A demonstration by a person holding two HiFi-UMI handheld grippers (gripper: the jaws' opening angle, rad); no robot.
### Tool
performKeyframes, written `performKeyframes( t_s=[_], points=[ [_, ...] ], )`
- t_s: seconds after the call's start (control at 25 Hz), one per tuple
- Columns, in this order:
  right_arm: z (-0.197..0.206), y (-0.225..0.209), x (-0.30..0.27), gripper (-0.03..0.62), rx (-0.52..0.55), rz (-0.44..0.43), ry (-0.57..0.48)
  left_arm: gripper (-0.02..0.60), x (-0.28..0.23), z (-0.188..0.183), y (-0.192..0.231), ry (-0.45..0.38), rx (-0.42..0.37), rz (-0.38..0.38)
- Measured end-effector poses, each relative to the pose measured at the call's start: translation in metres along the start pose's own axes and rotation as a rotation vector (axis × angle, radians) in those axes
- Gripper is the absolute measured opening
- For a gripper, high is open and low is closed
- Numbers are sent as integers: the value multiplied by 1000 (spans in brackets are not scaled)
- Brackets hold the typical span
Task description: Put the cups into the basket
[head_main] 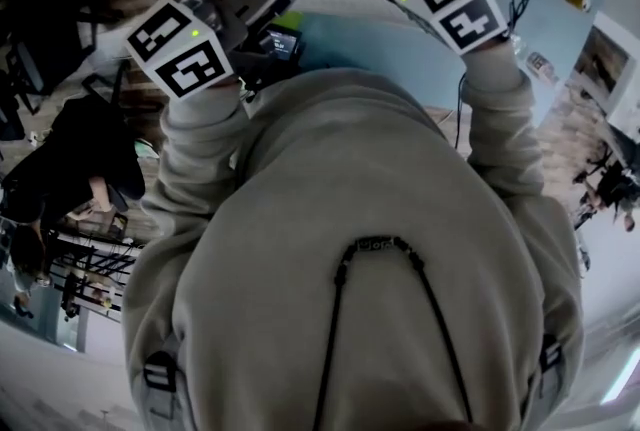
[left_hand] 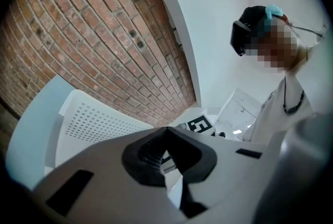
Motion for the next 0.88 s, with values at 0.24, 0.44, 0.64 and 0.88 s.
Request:
performKeyframes(
  t_s=[0.24, 0.44, 0.64, 0.88],
  points=[
    [2, 3, -29, 436, -4, -42, 27, -2, -4, 11, 5, 75, -27, -25],
    [10, 1, -54, 436, -2, -66, 71, -2, -6, 11, 8, 92, -30, -19],
    [26, 1, -76, 436, 18, -87, 126, -2, -8, 14, 7, 94, -23, -26],
    [39, 5, -99, 436, 37, -109, 182, -3, -3, 14, 8, 89, -17, -22]
  ],
)
Point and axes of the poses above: the fingertips, and each gripper's own axes: x backward along the fingers, y to its left, z out of its underside, the point moved 3 cm from there along x, backward along the fingers, and after that the axes turned 7 degrees about -x, right-handed, at the moved point
